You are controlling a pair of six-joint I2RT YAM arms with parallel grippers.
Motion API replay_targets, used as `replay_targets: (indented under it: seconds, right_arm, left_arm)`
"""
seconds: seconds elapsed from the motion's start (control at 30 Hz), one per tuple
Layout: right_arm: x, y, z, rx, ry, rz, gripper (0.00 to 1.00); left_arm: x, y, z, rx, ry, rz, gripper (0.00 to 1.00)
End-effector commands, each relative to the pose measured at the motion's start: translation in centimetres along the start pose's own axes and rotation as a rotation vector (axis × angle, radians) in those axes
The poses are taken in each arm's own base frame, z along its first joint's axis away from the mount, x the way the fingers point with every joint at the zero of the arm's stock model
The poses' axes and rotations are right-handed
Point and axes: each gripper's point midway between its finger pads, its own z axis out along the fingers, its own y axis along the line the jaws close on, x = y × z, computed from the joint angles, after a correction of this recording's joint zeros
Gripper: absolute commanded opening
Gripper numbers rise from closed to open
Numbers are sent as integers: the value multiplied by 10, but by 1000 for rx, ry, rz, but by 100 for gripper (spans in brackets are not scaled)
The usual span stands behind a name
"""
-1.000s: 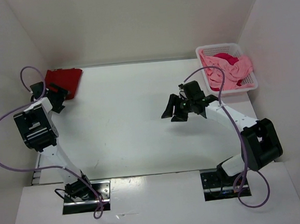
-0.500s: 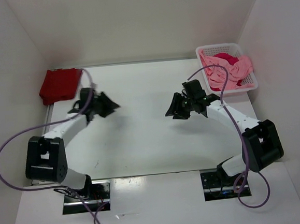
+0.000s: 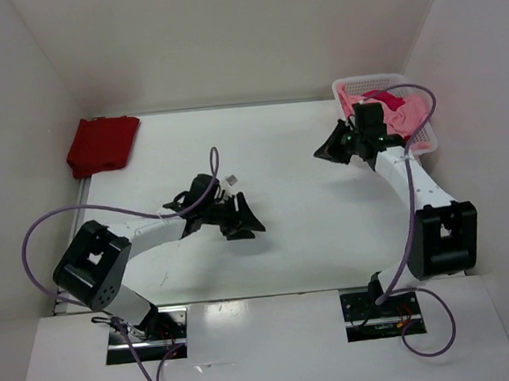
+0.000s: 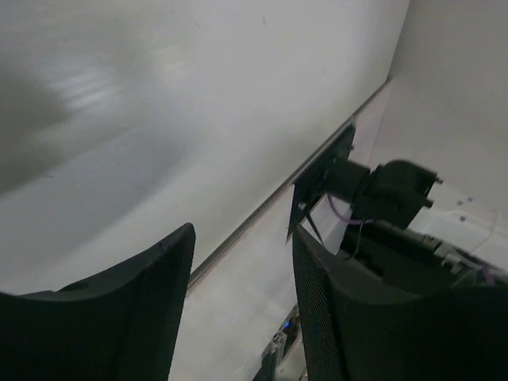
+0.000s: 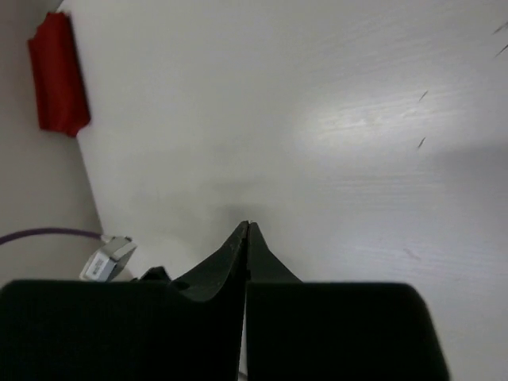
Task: Fold and stack the t-shirts
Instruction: Grab crumpled tshirt from bin with the right arm
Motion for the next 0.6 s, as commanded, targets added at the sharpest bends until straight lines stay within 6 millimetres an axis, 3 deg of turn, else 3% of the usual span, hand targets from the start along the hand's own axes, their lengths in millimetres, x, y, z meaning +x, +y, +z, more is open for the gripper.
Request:
replay_targets:
  seconds: [0.0, 0.07, 0.1, 0.17, 0.2, 0.23, 0.27, 0.33, 0.43, 0.47, 0.5, 0.57]
  right_arm:
    - [-47, -21, -6, 195, -127, -82, 0]
    - [-76, -46, -24, 293, -241, -50, 0]
    - [-102, -63, -37, 312, -313, -11, 10]
    - [-128, -83, -47, 358, -363, 8, 22]
    - [-145, -90, -56, 396, -383, 18, 34]
    - [-152, -95, -53, 425, -379, 0, 40]
    - [-159, -117, -44, 512, -376, 8, 45]
    - [-180, -123, -41, 564, -408, 0, 58]
    - [-197, -144, -22, 641, -396, -2, 65]
    - [-205, -143, -18, 638, -400, -18, 65]
    - [-204, -154, -7, 656, -370, -27, 66]
    - [-217, -152, 0, 646, -388, -41, 67]
  left_arm:
    - [-23, -3, -21, 80, -42, -13, 59]
    - [-40, 5, -34, 29, -112, 1, 59]
    - [-51, -1, -41, 19, -148, 23, 59]
    - [-66, -9, -58, 19, -230, 71, 62]
    - [-66, 1, -63, 28, -246, 48, 66]
    - [-63, -9, -69, 86, -243, 56, 75]
    - [-64, -10, -68, 97, -252, 68, 100]
    - [-65, -10, -71, 106, -248, 64, 100]
    - [-65, -3, -72, 80, -251, 58, 100]
    - [-63, -4, -72, 90, -239, 60, 100]
    - [-64, -1, -73, 82, -242, 61, 91]
    - [-67, 14, -75, 12, -258, 38, 81]
